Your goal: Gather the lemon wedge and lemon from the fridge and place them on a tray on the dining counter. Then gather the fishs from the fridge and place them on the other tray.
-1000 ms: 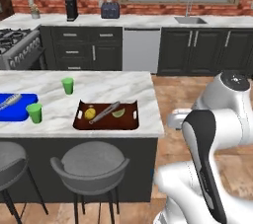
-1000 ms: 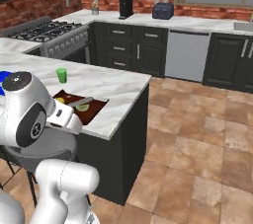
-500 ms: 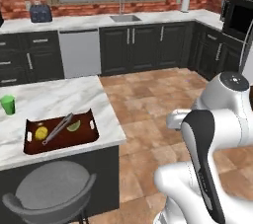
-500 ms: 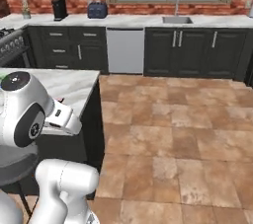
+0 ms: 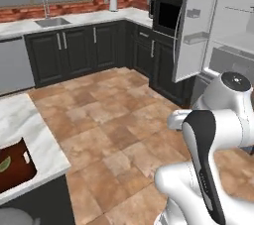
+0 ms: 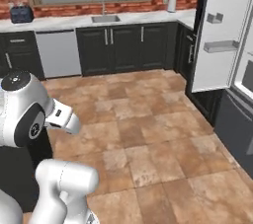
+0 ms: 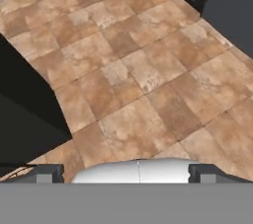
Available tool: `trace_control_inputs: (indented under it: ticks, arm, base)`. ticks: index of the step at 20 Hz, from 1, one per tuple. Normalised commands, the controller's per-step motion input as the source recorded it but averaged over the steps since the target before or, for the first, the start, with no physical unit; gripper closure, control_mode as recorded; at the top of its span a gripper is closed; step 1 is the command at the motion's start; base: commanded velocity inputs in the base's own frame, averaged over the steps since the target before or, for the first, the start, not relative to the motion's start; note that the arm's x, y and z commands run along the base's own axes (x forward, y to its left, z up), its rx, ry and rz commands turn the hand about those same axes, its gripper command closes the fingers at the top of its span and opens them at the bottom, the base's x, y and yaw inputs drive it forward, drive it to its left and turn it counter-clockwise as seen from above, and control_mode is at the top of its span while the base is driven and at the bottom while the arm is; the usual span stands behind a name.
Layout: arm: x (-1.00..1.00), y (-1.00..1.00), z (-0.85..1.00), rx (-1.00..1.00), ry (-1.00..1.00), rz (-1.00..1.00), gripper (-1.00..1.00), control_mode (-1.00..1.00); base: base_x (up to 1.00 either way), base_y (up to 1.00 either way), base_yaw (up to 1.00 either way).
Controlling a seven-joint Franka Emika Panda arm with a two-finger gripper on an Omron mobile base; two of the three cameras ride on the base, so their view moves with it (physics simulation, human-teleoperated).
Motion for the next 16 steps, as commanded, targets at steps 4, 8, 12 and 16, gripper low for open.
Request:
trace_control_inputs:
  ticks: [4,8,12,16]
  arm:
    - [0.0,0.0,0.0,0.0,0.0,0.0,-1.0,1.0]
    - [0.0,0.0,0.0,0.0,0.0,0.0,-1.0,1.0]
    - [0.0,0.0,0.0,0.0,0.0,0.0,-1.0,1.0]
    - [0.0,0.0,0.0,0.0,0.0,0.0,-1.0,1.0]
  base:
    - [0.02,-0.54,-0.52]
    - [0.26,-0.22,-0.55]
    - [0.42,-0.01,-0.55]
    - [0.58,0.03,-0.51]
